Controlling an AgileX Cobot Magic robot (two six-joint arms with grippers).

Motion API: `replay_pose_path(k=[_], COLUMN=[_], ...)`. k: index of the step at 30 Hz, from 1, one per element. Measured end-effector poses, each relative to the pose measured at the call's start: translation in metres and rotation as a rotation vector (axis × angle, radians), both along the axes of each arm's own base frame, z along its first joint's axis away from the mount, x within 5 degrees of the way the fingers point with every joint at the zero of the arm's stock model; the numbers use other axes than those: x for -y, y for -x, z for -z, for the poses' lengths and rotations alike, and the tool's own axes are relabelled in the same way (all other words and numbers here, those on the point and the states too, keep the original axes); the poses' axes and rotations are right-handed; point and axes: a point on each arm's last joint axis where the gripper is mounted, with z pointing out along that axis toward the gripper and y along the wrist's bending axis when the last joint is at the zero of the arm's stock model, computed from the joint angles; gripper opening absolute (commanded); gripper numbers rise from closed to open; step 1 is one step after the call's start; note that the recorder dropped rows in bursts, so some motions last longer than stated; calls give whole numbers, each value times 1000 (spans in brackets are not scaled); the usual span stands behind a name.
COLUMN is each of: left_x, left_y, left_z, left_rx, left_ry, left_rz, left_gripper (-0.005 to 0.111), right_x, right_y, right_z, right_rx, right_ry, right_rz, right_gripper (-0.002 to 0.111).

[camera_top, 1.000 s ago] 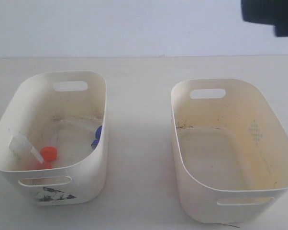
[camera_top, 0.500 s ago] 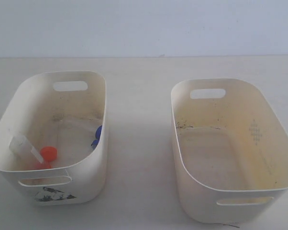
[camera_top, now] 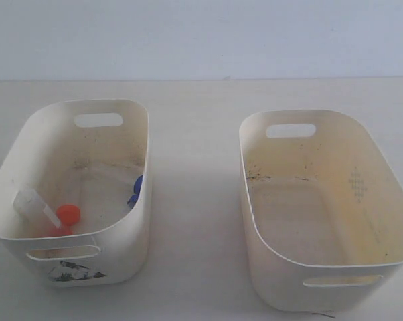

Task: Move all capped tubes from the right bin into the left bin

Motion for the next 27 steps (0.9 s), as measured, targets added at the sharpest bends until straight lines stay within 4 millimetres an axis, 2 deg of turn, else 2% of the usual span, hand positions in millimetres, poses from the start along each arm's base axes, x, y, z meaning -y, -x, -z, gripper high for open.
replay_pose_path(k=[3, 9, 17, 27], left_x=[0, 0, 0, 0], left_y=[0, 0, 0, 0], left_z=[0, 0, 0, 0], left_rx=[0, 0, 0, 0], left_ry=[0, 0, 0, 0], left_rz=[0, 0, 0, 0], left_gripper=[4, 4, 4, 4], right_x=[0, 1, 3, 4], right_y=[-5, -8, -16, -18], right_z=[22, 54, 99, 99], right_rx=[-57, -109, -172, -139], right_ry=[11, 113, 130, 157], right_rz=[-4, -23, -24, -21], right_gripper=[0, 0, 0, 0])
